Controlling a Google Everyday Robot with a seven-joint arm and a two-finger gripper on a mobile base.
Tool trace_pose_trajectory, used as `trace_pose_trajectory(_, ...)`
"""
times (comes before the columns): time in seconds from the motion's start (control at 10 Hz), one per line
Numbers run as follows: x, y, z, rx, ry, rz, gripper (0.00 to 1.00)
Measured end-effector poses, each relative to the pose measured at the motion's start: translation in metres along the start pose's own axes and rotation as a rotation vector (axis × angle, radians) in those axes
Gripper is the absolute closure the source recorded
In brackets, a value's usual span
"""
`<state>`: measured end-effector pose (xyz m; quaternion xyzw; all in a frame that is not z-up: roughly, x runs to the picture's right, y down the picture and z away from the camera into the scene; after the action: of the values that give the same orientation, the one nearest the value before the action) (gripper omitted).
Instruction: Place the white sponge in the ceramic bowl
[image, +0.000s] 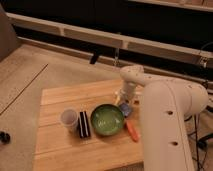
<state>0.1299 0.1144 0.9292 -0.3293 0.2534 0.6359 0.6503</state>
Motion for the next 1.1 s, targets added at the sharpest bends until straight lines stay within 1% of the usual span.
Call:
trace_pose_trajectory(0.2,-0.004,-0.004,-0.012,-0.002,-0.024,0.018,0.88)
trace_pose_trajectory(0.3,-0.008,-0.007,-0.023,-0.004,-0.048,0.031,0.98)
trace_pose_trajectory(0.4,-0.01,-0.009,-0.031,-0.004,-0.063,0.038,1.0)
trace_pose_trajectory(0.5,-0.013,-0.012,-0.045,-0.002,-0.093,0.042,1.0)
trace_pose_trajectory(0.7,-0.016,-0.008,-0.074,0.014,-0.146,0.022,1.0)
trace_pose_trajectory(0.8,-0.017,-0.003,-0.084,0.017,-0.167,0.009,1.0)
trace_pose_trajectory(0.9,-0.017,0.016,-0.105,0.019,-0.207,-0.027,1.0)
trace_pose_trajectory(1.0,-0.014,0.034,-0.119,0.015,-0.234,-0.057,1.0)
trace_pose_trajectory(1.1,-0.011,0.046,-0.127,0.011,-0.247,-0.076,1.0)
